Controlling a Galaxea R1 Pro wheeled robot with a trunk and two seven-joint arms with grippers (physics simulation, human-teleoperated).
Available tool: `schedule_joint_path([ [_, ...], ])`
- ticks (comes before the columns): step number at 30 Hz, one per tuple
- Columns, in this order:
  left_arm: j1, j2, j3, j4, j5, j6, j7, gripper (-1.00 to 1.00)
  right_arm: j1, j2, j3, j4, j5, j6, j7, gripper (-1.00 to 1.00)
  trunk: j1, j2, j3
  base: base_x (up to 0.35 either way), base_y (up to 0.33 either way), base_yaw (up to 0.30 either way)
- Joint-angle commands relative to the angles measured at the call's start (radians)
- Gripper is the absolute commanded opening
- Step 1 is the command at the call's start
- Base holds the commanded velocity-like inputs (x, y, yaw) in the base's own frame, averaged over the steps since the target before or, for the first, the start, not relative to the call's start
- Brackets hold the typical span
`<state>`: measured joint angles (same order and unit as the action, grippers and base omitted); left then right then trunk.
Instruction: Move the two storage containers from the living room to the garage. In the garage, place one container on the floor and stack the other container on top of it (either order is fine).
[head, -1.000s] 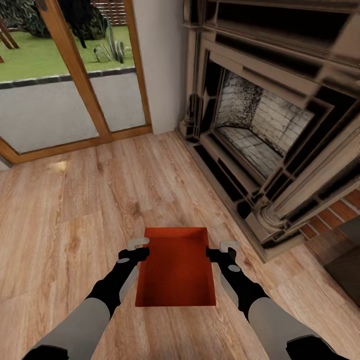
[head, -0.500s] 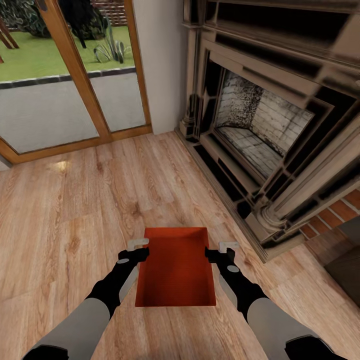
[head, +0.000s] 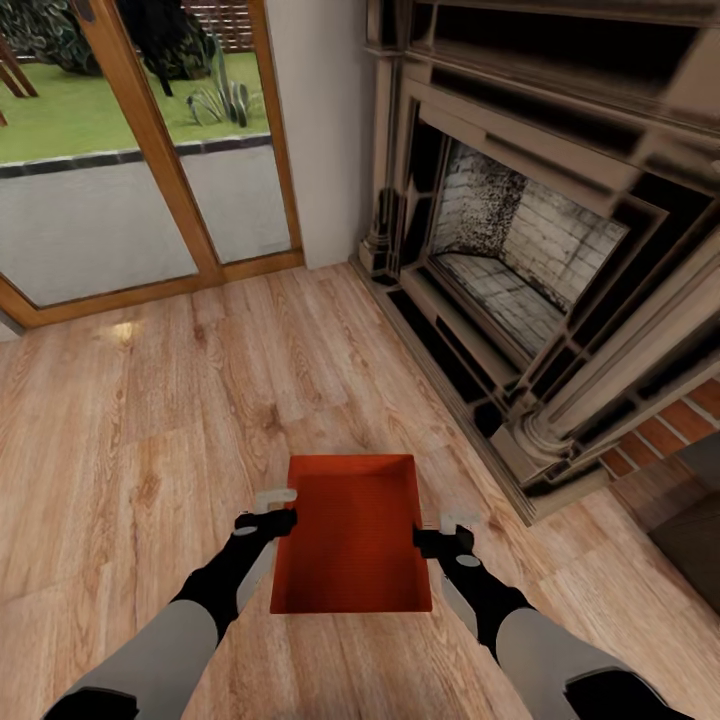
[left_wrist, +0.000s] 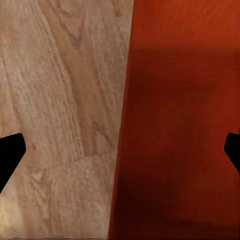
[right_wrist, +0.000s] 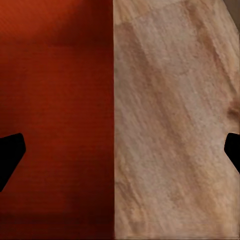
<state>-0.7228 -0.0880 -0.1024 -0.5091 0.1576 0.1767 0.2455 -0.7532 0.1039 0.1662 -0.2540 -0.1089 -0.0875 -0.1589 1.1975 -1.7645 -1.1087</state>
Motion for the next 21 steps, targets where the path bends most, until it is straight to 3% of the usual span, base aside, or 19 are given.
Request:
schedule_joint_path([
  [1, 0.0, 0.001, -0.009, 0.017, 0.009, 0.004, 0.008, 1.0, -0.001, 0.001, 0.009, 0.017, -0.01, -0.004, -0.005, 1.0, 0.0, 0.0, -0.001, 0.0, 0.0, 0.0],
  [8, 0.0, 0.003, -0.008, 0.07, 0.009, -0.008, 0.006, 1.0, 0.0, 0.004, 0.008, 0.032, -0.012, -0.003, -0.005, 1.0, 0.0, 0.0, -0.001, 0.0, 0.0, 0.0],
  [11, 0.0, 0.009, -0.006, 0.142, 0.015, -0.031, 0.002, 1.0, -0.001, 0.006, 0.007, 0.034, -0.015, -0.004, -0.008, 1.0, 0.0, 0.0, -0.001, 0.0, 0.0, 0.0],
  [21, 0.0, 0.01, -0.004, 0.171, 0.018, -0.084, -0.001, 1.0, -0.001, 0.009, 0.005, 0.035, -0.021, -0.009, -0.014, 1.0, 0.0, 0.0, -0.001, 0.0, 0.0, 0.0],
])
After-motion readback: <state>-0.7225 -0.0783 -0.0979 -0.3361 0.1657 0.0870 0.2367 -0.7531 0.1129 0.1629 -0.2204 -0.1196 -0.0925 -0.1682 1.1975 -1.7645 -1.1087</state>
